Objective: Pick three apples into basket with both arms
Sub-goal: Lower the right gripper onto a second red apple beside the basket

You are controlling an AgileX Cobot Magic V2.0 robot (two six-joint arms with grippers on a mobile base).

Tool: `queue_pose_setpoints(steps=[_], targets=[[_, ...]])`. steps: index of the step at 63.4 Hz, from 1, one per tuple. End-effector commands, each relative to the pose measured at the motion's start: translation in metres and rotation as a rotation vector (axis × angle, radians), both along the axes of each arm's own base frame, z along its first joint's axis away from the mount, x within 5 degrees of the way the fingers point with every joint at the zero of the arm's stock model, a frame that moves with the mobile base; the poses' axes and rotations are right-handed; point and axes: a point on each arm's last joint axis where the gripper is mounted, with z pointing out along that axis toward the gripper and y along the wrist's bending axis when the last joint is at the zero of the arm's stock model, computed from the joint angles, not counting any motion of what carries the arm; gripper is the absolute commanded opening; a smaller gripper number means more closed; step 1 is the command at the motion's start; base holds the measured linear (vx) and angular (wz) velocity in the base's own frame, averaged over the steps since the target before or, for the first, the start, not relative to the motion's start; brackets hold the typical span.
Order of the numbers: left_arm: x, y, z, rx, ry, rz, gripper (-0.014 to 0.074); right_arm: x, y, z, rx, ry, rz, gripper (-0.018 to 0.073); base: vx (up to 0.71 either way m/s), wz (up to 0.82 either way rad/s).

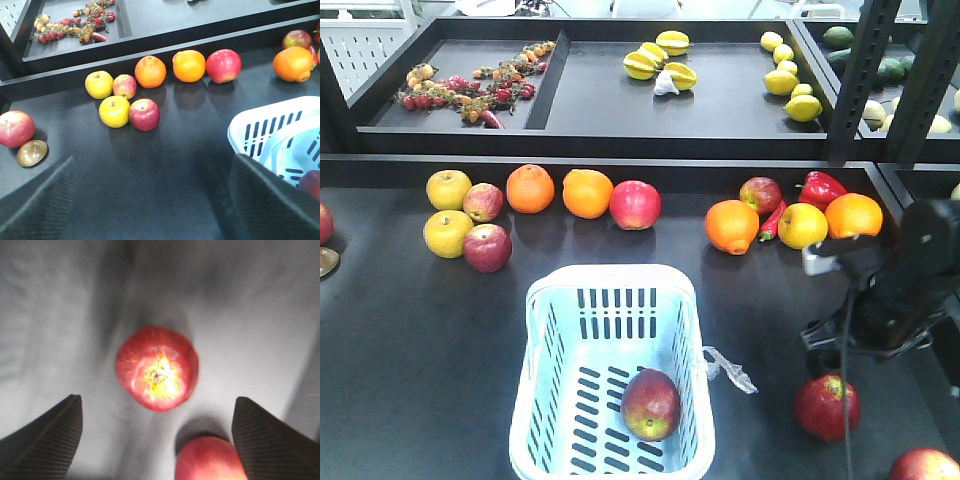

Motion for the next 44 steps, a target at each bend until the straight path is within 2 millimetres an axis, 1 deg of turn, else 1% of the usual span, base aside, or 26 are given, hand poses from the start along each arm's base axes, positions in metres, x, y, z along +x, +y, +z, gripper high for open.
queue_pose_setpoints(steps=[1, 37, 44], targets=[[0.001, -0.001, 0.012, -0.022, -0.081, -0.009, 0.0593, 0.01, 0.0, 0.004, 0.005, -0.052, 0.0, 0.058, 0.0, 0.0], [0.001, -0.001, 0.012, -0.022, -0.081, -0.009, 0.0593, 0.022, 0.001, -0.071, -0.004, 0.093, -0.023, 0.0578, 0.0, 0.0], [0.001, -0.001, 0.012, -0.022, -0.081, -0.009, 0.0593, 0.022, 0.001, -0.081, -0.007, 0.123, -0.031, 0.0561, 0.0, 0.0]])
